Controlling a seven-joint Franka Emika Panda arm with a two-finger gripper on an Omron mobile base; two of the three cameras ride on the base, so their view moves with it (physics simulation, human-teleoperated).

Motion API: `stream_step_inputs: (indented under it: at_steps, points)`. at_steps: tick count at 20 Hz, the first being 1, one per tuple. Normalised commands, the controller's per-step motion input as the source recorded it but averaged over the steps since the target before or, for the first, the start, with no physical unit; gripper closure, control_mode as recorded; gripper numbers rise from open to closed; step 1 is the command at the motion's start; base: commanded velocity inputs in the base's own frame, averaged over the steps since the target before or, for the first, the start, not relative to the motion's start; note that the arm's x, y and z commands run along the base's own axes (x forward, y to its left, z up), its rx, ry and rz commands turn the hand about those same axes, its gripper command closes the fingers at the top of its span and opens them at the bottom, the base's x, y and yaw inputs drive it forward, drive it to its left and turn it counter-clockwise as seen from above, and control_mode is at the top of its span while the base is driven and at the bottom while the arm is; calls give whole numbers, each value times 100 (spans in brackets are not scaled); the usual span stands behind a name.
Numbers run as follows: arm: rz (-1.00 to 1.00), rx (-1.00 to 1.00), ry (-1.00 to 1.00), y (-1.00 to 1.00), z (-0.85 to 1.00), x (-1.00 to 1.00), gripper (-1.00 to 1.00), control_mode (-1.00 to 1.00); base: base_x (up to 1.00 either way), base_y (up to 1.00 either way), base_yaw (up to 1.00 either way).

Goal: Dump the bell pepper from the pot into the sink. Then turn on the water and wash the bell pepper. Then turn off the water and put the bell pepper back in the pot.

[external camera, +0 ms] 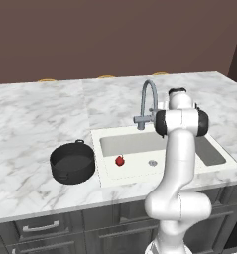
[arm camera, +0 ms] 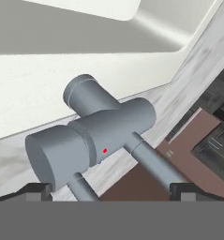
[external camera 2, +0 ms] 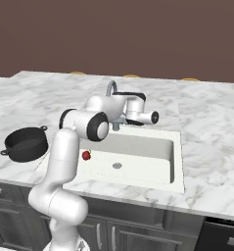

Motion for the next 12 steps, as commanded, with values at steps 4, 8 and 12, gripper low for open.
stream_step_inputs:
  at_steps: [4,8,12]
  points:
    - [0,0,1,0,-13,16,-100,-100,0,0,0]
    - [0,0,0,-1,-7,12,-100,-100,0,0,0]
    - [0,0,0,-1,-4,12,-100,-100,0,0,0]
